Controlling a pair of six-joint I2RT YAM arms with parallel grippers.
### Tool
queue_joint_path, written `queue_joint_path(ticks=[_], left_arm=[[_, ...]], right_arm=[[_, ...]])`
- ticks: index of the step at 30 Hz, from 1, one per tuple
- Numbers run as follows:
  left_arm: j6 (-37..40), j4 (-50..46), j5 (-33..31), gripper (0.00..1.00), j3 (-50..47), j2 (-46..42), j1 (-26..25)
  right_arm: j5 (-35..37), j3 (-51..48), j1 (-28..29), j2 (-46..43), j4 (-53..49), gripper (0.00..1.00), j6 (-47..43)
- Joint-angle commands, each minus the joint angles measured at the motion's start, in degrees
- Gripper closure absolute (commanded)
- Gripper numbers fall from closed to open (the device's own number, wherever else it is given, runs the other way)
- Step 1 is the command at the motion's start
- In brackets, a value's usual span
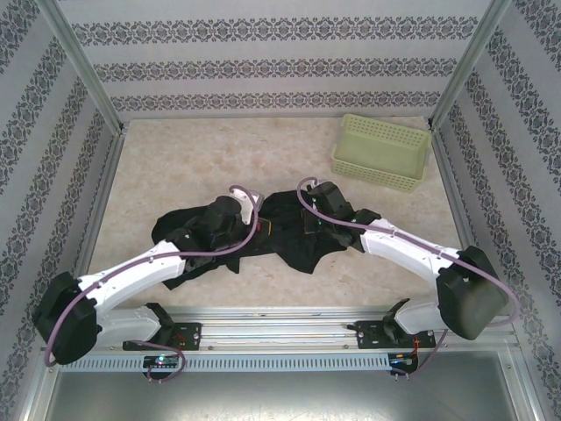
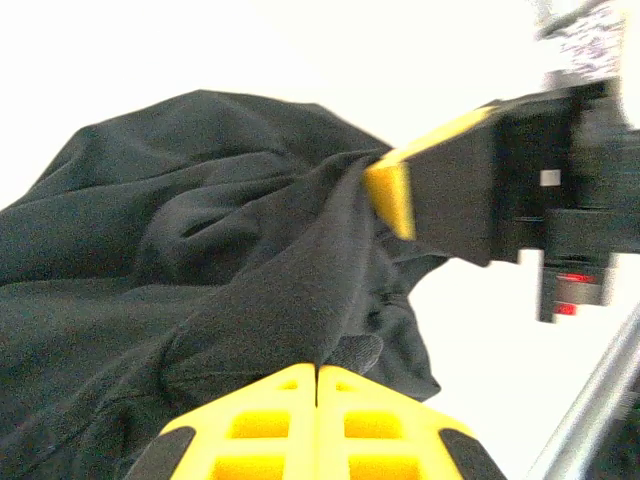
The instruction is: Fold the inside-out t-shirt
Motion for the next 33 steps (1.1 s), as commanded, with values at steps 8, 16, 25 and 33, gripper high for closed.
queue_joint_path(ticks=[8,16,25,33], left_arm=[[-4.48,11.37,10.10,1.00,-4.95,-1.29,3.94],[-8.87,15.73,11.86,1.00,-6.36,-0.56,6.80],[-10.02,17.28,14.80,1.00,-6.71,-0.20,7.75],[-9.59,16.77,16.12,1.00,-6.57,-0.21,7.76]], right_arm=[[2.52,-1.57,-0.18,-4.32,-0.75,0.74,-3.01],[1.77,-6.66,9.54,-12.50,1.56,0.57,-4.84],[-1.11,-7.79,12.84,-9.70,11.92,0.45,-10.41],[-3.64,-1.37,12.84,-2.45,11.97,0.52,-12.98]])
